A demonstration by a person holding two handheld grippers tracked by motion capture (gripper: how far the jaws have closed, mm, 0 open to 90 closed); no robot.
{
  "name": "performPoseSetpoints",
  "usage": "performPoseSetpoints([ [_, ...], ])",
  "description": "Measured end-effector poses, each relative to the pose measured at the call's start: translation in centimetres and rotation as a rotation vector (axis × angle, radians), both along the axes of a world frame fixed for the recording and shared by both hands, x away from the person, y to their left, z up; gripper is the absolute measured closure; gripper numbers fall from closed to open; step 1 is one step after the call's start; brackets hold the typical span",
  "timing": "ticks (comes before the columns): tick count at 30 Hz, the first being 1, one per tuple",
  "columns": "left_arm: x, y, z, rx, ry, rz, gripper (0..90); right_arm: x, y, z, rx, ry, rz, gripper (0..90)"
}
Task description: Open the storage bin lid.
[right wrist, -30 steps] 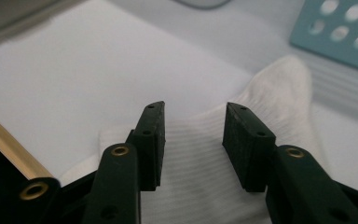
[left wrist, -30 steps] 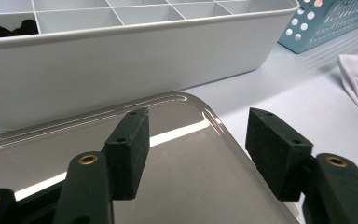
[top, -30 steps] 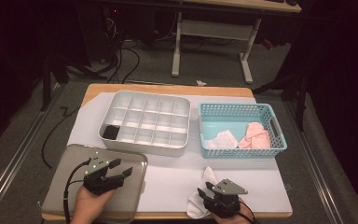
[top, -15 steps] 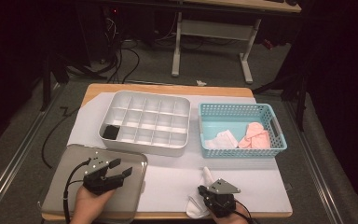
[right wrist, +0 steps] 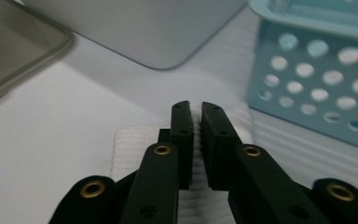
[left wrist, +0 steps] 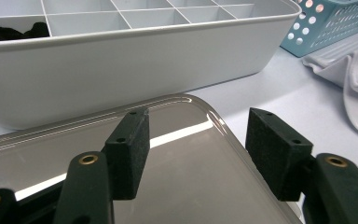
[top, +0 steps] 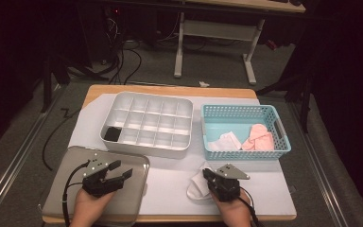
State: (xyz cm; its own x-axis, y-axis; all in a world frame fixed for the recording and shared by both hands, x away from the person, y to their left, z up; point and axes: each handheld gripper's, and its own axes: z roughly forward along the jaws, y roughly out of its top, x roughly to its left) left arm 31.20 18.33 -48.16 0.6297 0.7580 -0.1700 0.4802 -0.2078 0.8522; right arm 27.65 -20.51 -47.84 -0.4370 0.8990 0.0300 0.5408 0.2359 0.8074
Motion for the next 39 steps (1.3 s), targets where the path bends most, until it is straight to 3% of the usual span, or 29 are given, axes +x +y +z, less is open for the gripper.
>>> performPoseSetpoints([
  [2, 0.0, 0.0, 0.0, 0.000, 0.001, 0.001, 40.2, 0.3, -0.9, -0.5, 0.021, 0.037, -0.009, 78.1],
  [5, 0.0, 0.0, 0.0, 0.003, 0.003, 0.001, 40.1, -0.3, -1.7, -0.4, 0.039, 0.020, -0.008, 67.6],
  [9, 0.0, -0.2, 0.0, 0.005, 0.001, -0.002, 40.2, -1.1, -3.5, 0.2, 0.049, -0.027, -0.067, 71.7],
  [13, 0.0, -0.3, -0.1, 0.006, 0.003, -0.004, 40.1, -1.0, -5.4, -0.1, 0.046, -0.009, -0.134, 74.6],
  [15, 0.0, -0.3, -0.1, 0.006, 0.003, -0.003, 40.2, -0.5, -5.7, -0.8, 0.035, 0.026, -0.135, 73.9],
  [18, 0.1, -0.3, -0.1, 0.007, 0.004, -0.002, 40.2, 0.1, -5.3, -1.9, -0.005, 0.067, -0.118, 74.7],
  [22, 0.1, -0.1, 0.0, 0.005, 0.002, 0.003, 40.2, 0.8, -4.5, -2.8, -0.034, 0.093, -0.082, 89.9],
  [24, 0.1, 0.1, 0.0, 0.001, 0.001, 0.007, 40.2, 0.6, -3.9, -2.8, -0.052, 0.092, -0.056, 90.0],
  [35, 0.1, 0.1, 0.0, 0.004, 0.000, 0.008, 40.2, -2.8, -0.2, -2.7, -0.052, 0.084, 0.067, 89.9],
  [39, 0.1, -0.1, 0.0, 0.006, 0.002, 0.006, 40.2, -3.4, 1.0, -2.6, -0.050, 0.081, 0.105, 89.6],
])
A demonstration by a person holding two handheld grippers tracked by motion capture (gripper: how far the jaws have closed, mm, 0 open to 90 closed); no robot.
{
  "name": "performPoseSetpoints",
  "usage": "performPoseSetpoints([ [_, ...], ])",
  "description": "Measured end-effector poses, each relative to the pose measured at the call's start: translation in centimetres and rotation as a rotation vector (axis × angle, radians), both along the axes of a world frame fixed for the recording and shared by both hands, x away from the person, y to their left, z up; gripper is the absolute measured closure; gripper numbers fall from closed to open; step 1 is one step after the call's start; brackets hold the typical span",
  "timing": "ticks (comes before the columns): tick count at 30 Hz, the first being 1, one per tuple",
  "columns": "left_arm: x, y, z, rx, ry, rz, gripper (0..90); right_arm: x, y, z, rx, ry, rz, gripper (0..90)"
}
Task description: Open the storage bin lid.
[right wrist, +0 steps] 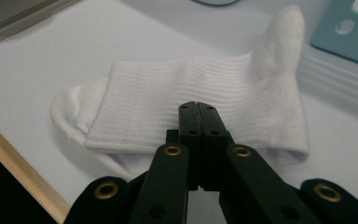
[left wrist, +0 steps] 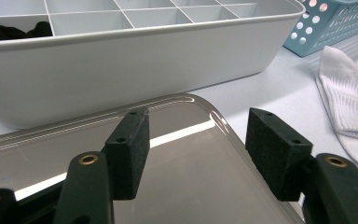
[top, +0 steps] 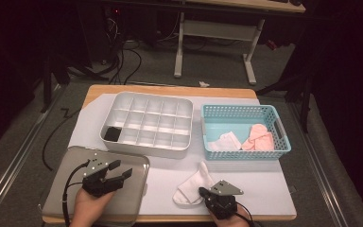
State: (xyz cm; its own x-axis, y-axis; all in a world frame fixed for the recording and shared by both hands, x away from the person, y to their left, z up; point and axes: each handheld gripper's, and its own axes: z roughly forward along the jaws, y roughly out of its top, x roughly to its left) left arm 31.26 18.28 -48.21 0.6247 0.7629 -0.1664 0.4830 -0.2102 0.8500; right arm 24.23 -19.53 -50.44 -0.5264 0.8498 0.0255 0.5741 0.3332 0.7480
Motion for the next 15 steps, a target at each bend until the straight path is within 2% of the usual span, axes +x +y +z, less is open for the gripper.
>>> performPoseSetpoints([
  [2, 0.0, 0.0, 0.0, 0.001, -0.001, 0.000, 40.2, -0.2, -0.2, 0.2, -0.007, -0.015, -0.008, 89.4],
  [4, 0.0, 0.1, 0.0, 0.000, -0.001, 0.003, 40.2, -0.3, -1.0, 0.4, -0.007, -0.012, -0.031, 89.8],
  [8, 0.1, 0.0, -0.2, 0.003, 0.004, 0.004, 40.2, -0.7, -1.5, 0.0, -0.019, 0.020, -0.022, 89.9],
  [15, 0.1, -0.3, -0.4, 0.012, 0.004, 0.001, 40.1, -0.6, 1.8, -0.4, -0.010, 0.015, 0.073, 89.9],
])
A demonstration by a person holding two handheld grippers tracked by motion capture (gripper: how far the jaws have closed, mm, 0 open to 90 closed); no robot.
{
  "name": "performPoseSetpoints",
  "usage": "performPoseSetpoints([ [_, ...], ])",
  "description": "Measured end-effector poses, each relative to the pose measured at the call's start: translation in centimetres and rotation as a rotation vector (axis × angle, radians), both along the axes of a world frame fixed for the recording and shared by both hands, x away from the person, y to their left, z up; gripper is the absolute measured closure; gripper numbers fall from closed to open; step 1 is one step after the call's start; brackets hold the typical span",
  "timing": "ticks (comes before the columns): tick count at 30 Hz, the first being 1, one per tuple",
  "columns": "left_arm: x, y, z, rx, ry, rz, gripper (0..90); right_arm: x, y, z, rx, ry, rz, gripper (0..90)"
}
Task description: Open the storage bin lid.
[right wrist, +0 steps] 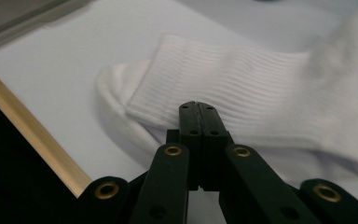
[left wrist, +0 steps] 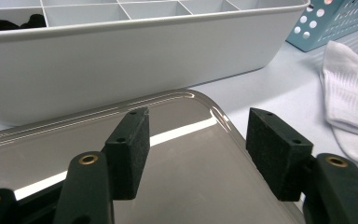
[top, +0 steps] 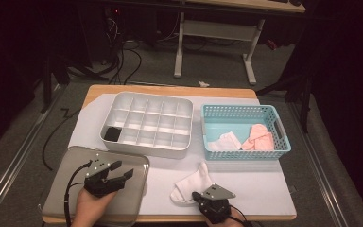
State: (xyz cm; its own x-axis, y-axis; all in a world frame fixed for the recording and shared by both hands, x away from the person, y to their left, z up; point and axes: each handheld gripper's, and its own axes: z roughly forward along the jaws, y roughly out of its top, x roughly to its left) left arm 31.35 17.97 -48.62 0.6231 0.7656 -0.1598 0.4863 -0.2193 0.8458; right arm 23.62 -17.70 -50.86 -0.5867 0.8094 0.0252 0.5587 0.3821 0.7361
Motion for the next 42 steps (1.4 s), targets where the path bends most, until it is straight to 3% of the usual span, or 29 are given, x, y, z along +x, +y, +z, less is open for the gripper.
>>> performPoseSetpoints([
  [4, -0.1, 0.0, 0.0, 0.000, -0.002, -0.002, 40.0, 0.5, 1.9, -0.1, 0.017, 0.008, 0.047, 89.9],
  [7, -0.1, 0.0, 0.0, 0.000, -0.002, -0.005, 40.0, 0.8, 2.6, -0.1, 0.037, 0.022, 0.066, 89.8],
  [12, -0.1, 0.0, 0.1, -0.004, -0.006, -0.002, 40.0, 1.3, 3.4, 0.1, 0.030, 0.017, 0.083, 87.7],
  [18, 0.0, 0.1, 0.1, -0.005, -0.003, -0.003, 40.0, 1.5, 4.3, 1.2, 0.061, -0.028, 0.078, 73.2],
  [20, -0.1, 0.0, 0.1, -0.005, -0.003, -0.004, 40.0, 1.9, 4.7, 1.1, 0.068, -0.023, 0.083, 65.2],
  [23, -0.1, 0.2, 0.1, -0.007, -0.004, -0.002, 40.0, 2.3, 5.2, 0.6, 0.050, -0.013, 0.094, 61.4],
  [25, 0.0, 0.2, 0.1, -0.009, -0.003, 0.002, 40.0, 2.4, 5.5, 0.3, 0.012, -0.018, 0.088, 65.1],
  [27, -0.1, 0.3, 0.2, -0.011, -0.003, 0.002, 40.0, 2.5, 5.5, 0.2, 0.007, -0.023, 0.075, 77.9],
  [29, -0.1, 0.3, 0.2, -0.009, -0.005, 0.002, 40.0, 2.5, 5.3, 0.6, 0.009, -0.043, 0.057, 82.9],
  [35, -0.1, 0.2, 0.2, -0.007, -0.006, -0.001, 40.0, 2.1, 4.2, 2.1, 0.030, -0.094, 0.024, 83.6],
  [42, -0.2, 0.0, 0.2, -0.004, -0.006, -0.007, 40.0, 1.5, 0.5, 3.8, 0.076, -0.155, -0.088, 83.5],
])
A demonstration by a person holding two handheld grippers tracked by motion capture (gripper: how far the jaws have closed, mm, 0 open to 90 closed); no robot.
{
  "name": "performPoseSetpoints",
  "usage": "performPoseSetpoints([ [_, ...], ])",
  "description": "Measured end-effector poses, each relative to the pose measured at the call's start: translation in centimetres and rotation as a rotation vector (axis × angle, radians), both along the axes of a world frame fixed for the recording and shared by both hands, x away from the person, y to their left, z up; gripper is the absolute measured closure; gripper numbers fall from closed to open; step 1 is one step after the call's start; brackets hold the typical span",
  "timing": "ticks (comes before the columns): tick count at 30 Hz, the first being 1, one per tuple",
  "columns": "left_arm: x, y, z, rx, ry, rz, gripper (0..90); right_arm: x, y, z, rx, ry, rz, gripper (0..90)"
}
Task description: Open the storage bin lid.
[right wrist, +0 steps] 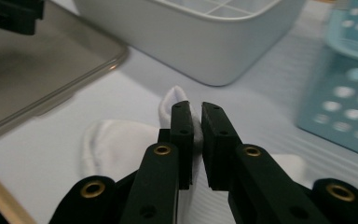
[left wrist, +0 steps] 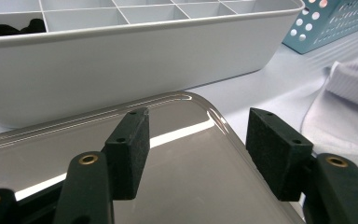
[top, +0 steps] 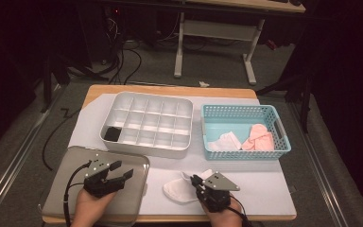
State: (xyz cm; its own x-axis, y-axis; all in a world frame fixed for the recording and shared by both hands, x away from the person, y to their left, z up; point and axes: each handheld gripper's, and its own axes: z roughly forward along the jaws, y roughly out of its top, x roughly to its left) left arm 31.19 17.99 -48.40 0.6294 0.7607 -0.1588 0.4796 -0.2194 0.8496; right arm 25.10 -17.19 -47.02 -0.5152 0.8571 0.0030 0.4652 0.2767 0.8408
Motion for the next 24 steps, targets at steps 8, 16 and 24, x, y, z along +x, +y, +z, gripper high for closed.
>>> performPoseSetpoints([
  [8, -0.1, -0.3, 0.0, 0.003, -0.001, -0.006, 40.0, 0.1, -5.7, 0.0, 0.044, -0.014, -0.176, 83.4],
  [16, -0.2, -0.4, 0.1, 0.006, -0.003, -0.010, 40.0, 0.9, -9.8, -1.2, 0.060, 0.007, -0.316, 83.3],
  [24, -0.2, -0.6, 0.0, 0.008, -0.003, -0.013, 40.0, 1.2, -12.1, -2.9, 0.045, 0.062, -0.383, 82.9],
])
